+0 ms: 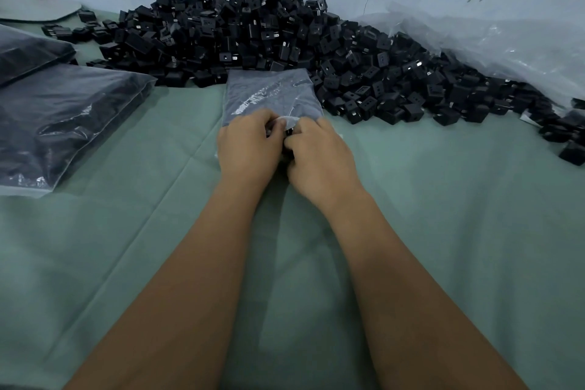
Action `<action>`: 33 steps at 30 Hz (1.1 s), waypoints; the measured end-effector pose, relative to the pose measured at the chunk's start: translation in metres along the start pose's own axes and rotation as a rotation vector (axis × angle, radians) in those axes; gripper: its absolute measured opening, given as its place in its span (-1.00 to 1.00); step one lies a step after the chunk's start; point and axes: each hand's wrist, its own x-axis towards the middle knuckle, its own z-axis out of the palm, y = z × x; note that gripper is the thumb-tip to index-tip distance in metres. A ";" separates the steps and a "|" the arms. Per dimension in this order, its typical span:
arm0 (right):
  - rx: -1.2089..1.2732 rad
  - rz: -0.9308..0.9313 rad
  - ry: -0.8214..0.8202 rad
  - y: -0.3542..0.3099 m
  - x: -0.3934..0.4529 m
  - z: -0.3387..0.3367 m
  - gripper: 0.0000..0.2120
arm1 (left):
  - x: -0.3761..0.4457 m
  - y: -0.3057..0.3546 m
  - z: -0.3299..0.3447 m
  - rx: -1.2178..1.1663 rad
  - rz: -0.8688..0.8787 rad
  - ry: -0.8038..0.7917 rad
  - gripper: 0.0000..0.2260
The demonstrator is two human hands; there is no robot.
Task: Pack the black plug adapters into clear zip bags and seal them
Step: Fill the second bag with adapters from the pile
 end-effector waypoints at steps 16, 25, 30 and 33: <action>-0.045 0.281 0.064 0.022 0.000 0.000 -0.75 | -0.001 0.002 -0.001 -0.002 -0.005 0.008 -0.80; -0.047 0.316 0.086 0.022 -0.001 0.004 -0.77 | -0.001 0.002 0.000 0.029 0.011 0.015 -0.79; 0.000 0.329 0.103 0.018 0.003 0.008 -0.62 | -0.001 0.003 0.000 0.027 0.008 0.019 -0.80; -0.041 0.326 0.114 0.017 0.004 0.011 -0.62 | -0.002 0.003 0.000 0.030 0.013 0.021 -0.81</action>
